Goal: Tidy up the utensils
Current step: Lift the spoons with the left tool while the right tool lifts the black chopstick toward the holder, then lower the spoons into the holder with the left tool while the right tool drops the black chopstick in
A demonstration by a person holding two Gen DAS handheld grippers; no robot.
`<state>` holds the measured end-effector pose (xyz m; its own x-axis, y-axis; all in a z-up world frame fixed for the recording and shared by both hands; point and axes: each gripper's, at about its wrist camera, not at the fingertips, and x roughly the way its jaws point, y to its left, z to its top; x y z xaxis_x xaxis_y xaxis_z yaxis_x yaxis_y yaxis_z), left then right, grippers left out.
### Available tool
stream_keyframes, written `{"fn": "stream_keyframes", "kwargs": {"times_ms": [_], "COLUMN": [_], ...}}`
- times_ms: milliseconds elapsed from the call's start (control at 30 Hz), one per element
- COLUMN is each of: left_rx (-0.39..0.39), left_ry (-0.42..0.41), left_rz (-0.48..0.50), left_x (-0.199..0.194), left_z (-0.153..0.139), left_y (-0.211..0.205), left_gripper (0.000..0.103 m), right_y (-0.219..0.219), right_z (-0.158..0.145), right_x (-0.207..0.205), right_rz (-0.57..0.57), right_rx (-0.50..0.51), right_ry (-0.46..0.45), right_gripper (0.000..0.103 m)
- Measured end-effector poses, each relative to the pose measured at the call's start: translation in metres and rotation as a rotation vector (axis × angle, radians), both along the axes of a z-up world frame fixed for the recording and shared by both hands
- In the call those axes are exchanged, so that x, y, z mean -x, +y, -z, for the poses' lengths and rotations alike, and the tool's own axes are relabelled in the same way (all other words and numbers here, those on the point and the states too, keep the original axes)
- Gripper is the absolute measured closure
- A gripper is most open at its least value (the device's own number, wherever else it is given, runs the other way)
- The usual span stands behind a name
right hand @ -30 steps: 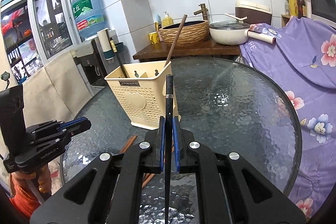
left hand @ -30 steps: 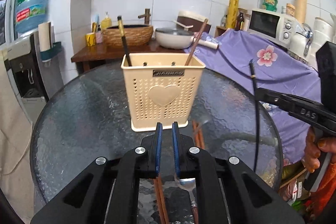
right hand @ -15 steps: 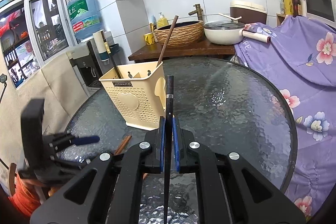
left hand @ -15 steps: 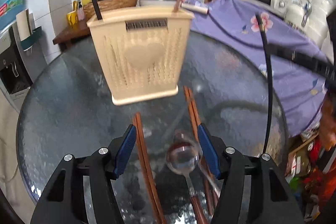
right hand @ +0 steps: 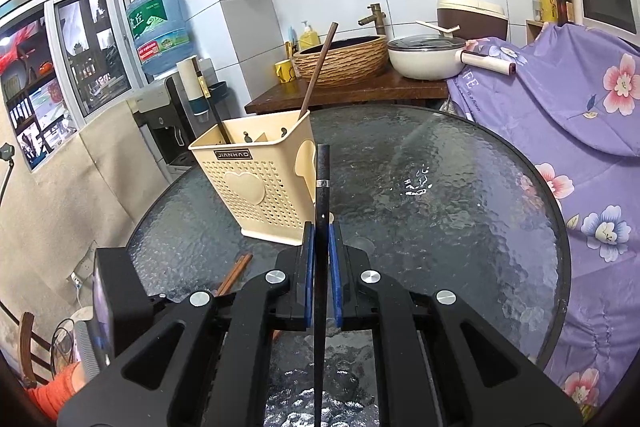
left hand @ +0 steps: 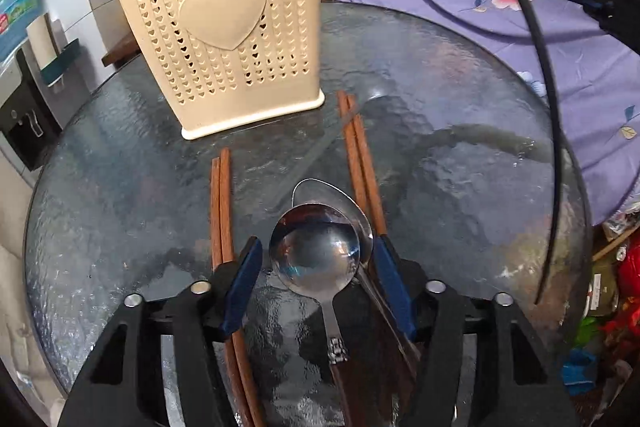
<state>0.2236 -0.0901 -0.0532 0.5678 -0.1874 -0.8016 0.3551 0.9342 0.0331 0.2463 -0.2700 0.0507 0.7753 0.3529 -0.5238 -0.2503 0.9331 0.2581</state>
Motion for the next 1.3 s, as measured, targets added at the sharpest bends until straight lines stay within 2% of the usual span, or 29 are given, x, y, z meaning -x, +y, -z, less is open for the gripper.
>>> {"fn": "stream_keyframes", "kwargs": {"times_ms": [100,267,367,600,833,1067,1300], "left_rx": [0.03,0.029,0.058,0.122,0.213,0.254,0.262], "left_ry": [0.015,0.014,0.005,-0.099,-0.25,-0.293,-0.34], "left_rz": [-0.007,-0.011,-0.013,-0.018,-0.041,-0.034,-0.009], "left_x": [-0.001,-0.002,0.0,0.015,0.028,0.023,0.012], "left_z": [0.001,0.0,-0.005,-0.047,-0.101,-0.119,-0.147], "left_y": [0.001,0.001,0.004,0.025,0.05,0.051,0.055], "left_gripper": [0.058,0.058,0.058,0.058,0.058,0.059,0.059], "right_y": [0.001,0.002,0.002,-0.002,0.003,0.019,0.028], "right_z": [0.003,0.004,0.003,-0.008,-0.031,-0.047,-0.069], "right_x": [-0.001,-0.002,-0.001,0.006,0.019,0.024,0.015], "right_rz": [-0.002,-0.004,-0.002,-0.015,-0.045,-0.08,-0.116], "right_rx": [0.002,0.001,0.007,-0.009,-0.016,0.003,0.019], "right_ry": [0.006,0.009,0.003,-0.034,-0.098,-0.137,-0.153], "right_gripper": [0.095,0.095,0.095,0.095,0.095,0.095,0.095]}}
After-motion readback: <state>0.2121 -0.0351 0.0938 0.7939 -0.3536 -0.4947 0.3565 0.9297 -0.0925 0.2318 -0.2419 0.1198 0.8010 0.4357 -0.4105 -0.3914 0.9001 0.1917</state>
